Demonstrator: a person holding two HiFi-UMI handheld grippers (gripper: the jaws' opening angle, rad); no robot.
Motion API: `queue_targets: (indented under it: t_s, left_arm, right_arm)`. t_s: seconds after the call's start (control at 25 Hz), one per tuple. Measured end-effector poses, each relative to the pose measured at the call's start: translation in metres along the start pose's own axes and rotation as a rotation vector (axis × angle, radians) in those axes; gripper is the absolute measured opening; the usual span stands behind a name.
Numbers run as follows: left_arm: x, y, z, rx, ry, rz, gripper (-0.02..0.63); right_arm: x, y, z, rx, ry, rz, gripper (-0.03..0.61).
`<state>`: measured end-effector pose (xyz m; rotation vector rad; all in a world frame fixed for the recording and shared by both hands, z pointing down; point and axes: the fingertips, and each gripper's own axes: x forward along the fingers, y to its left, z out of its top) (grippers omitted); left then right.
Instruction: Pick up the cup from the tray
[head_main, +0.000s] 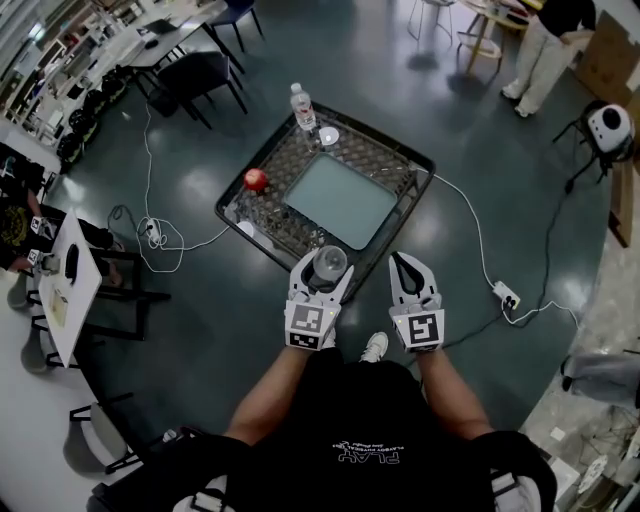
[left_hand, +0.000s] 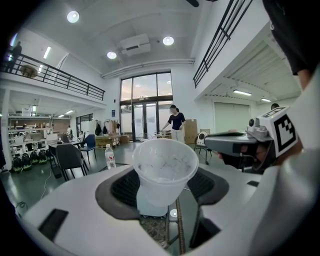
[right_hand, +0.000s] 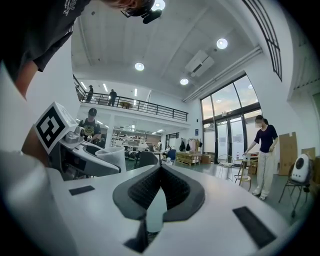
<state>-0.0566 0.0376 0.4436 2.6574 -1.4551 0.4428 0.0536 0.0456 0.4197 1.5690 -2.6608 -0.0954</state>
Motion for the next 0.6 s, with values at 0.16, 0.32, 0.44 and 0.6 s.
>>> queue_targets:
  t_s: [0.16, 0.32, 0.44, 0.6]
  left_arm:
    - [0.002, 0.003, 0.006, 0.009, -0.005, -0.016, 0.295]
    - [0.004, 0.010, 0.004, 0.013, -0.004, -0.027, 0.295]
    - [0.006, 0.013, 0.004, 0.010, -0.003, -0.029, 0.295]
    - [0.006, 0.015, 0.008, 0.007, -0.015, -0.038, 0.295]
  right_arm:
    - [0.004, 0.000, 0.004, 0.003, -0.001, -0.015, 0.009]
    - [0.009, 0.001, 0.006, -0.005, 0.000, -0.030, 0.009]
    - [0.014, 0.000, 0.007, -0.013, -0.001, -0.030, 0.009]
    - [0.020, 0.002, 0.006, -0.005, 0.012, -0.031, 0.009]
